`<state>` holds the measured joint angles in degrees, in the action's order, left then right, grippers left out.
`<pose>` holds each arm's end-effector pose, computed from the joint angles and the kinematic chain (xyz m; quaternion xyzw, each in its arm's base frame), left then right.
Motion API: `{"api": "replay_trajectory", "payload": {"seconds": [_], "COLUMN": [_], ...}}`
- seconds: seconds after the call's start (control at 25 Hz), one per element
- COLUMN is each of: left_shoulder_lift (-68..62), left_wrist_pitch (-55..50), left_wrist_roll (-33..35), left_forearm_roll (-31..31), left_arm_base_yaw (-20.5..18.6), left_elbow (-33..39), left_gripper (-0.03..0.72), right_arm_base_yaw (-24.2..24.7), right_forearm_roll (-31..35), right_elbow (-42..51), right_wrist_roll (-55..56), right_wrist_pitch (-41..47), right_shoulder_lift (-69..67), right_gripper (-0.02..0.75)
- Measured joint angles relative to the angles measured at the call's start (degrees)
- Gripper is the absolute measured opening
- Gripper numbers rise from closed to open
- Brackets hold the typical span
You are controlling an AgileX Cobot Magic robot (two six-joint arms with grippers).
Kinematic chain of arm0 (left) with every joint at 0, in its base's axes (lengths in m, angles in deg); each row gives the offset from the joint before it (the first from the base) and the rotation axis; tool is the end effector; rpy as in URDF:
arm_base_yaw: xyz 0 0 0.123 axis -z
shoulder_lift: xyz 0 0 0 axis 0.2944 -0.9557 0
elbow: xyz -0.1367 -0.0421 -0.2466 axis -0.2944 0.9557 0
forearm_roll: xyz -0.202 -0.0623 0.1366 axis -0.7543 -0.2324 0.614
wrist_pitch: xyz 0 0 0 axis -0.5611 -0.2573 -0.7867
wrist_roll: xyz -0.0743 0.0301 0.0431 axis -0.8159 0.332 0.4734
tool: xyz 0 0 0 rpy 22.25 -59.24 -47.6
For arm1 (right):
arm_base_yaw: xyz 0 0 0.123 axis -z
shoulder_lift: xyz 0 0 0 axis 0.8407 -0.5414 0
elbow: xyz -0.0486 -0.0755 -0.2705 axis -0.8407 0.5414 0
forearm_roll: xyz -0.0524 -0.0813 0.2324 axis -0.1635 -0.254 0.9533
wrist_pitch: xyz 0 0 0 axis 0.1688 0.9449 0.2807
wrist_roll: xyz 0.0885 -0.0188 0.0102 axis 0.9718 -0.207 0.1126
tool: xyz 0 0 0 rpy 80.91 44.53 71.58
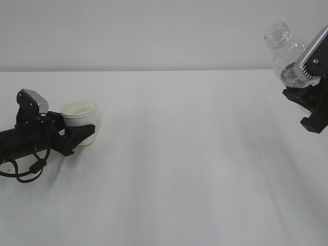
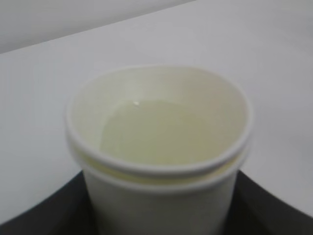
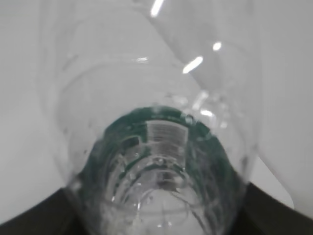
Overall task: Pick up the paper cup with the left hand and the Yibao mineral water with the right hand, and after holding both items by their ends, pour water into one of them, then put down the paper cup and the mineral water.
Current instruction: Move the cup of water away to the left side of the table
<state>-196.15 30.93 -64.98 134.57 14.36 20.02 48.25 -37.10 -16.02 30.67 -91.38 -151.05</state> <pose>0.3610 -0.0451 0.0627 0.2712 0.7407 -0.2316 0.5693 0.2573 0.0428 0.2646 -0.4010 0.7567 -0.1543 0.4927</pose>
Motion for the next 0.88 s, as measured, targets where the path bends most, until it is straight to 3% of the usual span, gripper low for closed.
{"api": "replay_trajectory", "payload": {"seconds": [0.56,0.88], "left_shoulder_lift": [0.0,0.0], "left_wrist_pitch": [0.0,0.41], "left_wrist_roll": [-0.64,-2.2], "left_forearm_roll": [0.1,0.22], "left_arm_base_yaw": [-0.15,-2.71], "left_elbow": [0.0,1.54], "left_gripper": [0.511,0.543], "right_arm_base_yaw": [0.0,0.0], "right_forearm_roll": [0.0,0.11], "right_elbow": [0.0,0.0], "right_wrist_roll": [0.0,0.0], "right_wrist_pitch": [0.06,0.06], "right_shoulder_lift": [0.0,0.0], "right_gripper": [0.429,0.429]}}
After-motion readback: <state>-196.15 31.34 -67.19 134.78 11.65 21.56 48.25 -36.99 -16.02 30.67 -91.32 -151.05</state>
